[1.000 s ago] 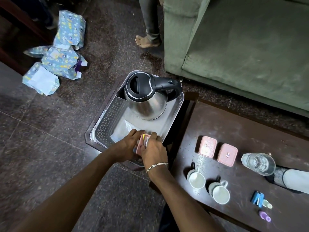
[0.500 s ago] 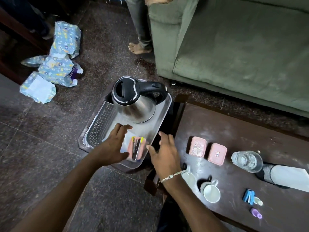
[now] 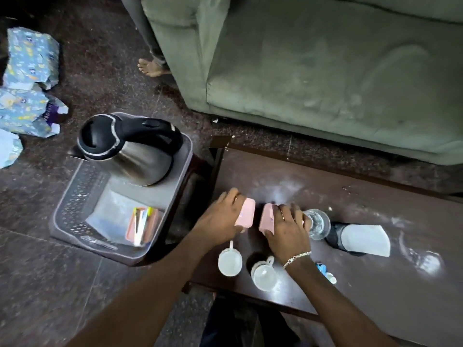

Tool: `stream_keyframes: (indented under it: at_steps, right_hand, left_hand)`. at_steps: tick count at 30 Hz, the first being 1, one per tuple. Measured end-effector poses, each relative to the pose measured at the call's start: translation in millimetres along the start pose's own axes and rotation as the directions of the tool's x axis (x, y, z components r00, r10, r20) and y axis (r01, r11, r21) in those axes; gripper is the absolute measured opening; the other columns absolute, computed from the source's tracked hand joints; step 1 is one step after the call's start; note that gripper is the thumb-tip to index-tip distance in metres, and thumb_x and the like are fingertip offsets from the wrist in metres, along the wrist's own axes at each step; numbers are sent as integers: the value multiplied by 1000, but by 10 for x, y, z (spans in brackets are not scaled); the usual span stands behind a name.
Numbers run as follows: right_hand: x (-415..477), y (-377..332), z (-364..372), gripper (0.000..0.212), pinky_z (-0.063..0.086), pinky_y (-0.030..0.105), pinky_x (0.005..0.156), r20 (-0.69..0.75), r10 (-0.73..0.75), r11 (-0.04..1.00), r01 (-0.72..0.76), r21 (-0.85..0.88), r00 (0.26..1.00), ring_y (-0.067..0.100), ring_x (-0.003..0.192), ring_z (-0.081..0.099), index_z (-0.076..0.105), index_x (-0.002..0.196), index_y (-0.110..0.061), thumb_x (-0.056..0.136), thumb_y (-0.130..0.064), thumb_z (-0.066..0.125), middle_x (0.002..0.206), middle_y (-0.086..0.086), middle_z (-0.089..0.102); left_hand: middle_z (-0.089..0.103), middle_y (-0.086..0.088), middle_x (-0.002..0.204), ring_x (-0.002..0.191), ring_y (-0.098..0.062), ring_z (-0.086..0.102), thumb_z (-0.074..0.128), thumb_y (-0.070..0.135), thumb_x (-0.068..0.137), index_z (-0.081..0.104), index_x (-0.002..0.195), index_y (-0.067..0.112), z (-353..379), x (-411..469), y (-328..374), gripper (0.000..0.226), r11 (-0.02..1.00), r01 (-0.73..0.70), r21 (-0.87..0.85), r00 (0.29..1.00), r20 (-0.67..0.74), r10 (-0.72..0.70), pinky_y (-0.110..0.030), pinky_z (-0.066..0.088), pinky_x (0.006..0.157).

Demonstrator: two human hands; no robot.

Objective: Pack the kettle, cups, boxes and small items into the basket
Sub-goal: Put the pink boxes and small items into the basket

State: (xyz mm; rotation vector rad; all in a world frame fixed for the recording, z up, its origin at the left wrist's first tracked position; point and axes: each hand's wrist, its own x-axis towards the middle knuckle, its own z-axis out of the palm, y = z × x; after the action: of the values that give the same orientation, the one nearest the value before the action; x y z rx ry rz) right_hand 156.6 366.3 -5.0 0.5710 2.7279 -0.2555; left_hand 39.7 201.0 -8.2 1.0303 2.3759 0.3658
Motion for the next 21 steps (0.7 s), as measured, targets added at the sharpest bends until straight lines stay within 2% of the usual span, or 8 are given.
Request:
stream_keyframes:
  at_steps: [4, 7, 11, 15, 18, 21]
  right_hand:
    - [162, 162, 113, 93, 25, 57, 109, 69, -4, 997, 9, -80, 998, 41, 146, 28, 48, 144, -11, 65, -43, 83, 147, 4, 49]
    - [265, 245, 220, 102, 17, 58, 116, 144, -53, 990, 71, -119, 988, 40, 151, 13, 34, 153, -10, 70, -51, 78, 158, 6, 35]
    - [323, 317, 334, 109, 14, 59, 117, 187, -102, 979, 132, -158, 977, 38, 152, 10, 27, 155, -10, 70, -57, 77, 157, 7, 34]
    - [358, 336, 400, 105, 14, 58, 117, 186, -120, 973, 153, -175, 975, 35, 152, 13, 26, 156, -10, 75, -60, 71, 155, 6, 36]
    - [346, 315, 349, 101, 14, 57, 117, 178, -143, 971, 173, -164, 974, 32, 153, 13, 28, 155, -12, 76, -59, 69, 155, 5, 37]
    - [281, 194, 151, 100, 14, 56, 116, 129, -146, 983, 159, -97, 981, 30, 154, 13, 33, 153, -15, 71, -60, 71, 154, 2, 39]
  left_hand:
    - [24, -1, 161, 136, -30, 41, 90, 32, 67, 24, 156, 18, 344, 239, 122, 112, 985, 116, 131, 991, 58, -125, -51, 53, 100]
    - [16, 2, 168, 148, -25, 31, 89, 26, 69, 18, 159, 19, 502, 332, 113, 115, 973, 153, 170, 981, 92, -170, -51, 48, 105]
    - [26, -2, 163, 144, -27, 37, 83, 15, 72, 22, 158, 16, 646, 369, 71, 106, 967, 148, 209, 975, 134, -178, -47, 48, 105]
    - [34, -4, 156, 137, -29, 44, 77, 7, 71, 27, 157, 13, 655, 330, 47, 99, 971, 129, 199, 981, 119, -155, -46, 51, 104]
    - [34, -5, 156, 136, -29, 44, 77, 10, 74, 24, 159, 13, 484, 213, 7, 100, 982, 97, 160, 991, 75, -110, -44, 49, 107]
    - [34, -4, 159, 139, -26, 41, 81, 18, 75, 23, 161, 13, 113, -37, -81, 104, 998, 25, 54, 1000, 13, -26, -37, 37, 118]
